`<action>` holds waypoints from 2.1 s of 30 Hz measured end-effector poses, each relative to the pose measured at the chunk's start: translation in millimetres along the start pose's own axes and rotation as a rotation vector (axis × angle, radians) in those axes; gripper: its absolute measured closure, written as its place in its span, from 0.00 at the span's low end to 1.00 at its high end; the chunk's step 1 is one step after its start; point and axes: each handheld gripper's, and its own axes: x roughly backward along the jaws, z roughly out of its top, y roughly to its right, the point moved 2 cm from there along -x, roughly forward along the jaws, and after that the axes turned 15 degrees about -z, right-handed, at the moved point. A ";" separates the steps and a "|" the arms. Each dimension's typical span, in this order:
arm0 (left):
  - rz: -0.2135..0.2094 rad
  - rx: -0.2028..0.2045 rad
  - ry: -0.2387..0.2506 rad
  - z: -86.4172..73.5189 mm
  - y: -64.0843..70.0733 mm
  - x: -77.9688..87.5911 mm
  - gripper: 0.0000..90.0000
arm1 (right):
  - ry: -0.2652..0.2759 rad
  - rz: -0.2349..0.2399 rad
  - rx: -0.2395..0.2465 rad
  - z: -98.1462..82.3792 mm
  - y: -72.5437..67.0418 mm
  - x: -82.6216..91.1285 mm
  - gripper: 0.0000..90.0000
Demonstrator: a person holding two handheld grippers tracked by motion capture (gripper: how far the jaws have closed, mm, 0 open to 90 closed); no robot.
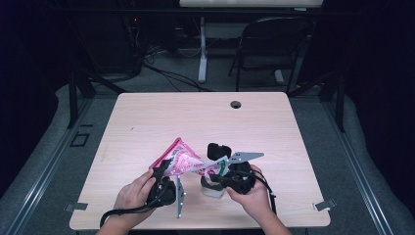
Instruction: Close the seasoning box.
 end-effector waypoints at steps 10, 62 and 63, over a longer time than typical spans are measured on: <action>0.011 -0.023 -0.004 3.7 -0.1 2.0 0.80 | 0.020 -0.009 -0.007 -4.6 1.0 0.6 1.00; 0.017 -0.128 -0.056 18.4 -6.1 15.1 0.81 | 0.039 -0.039 -0.023 -12.7 -3.5 -2.6 1.00; 0.019 -0.132 -0.054 18.7 -6.1 15.0 0.81 | 0.039 -0.039 -0.023 -12.7 -3.5 -2.7 1.00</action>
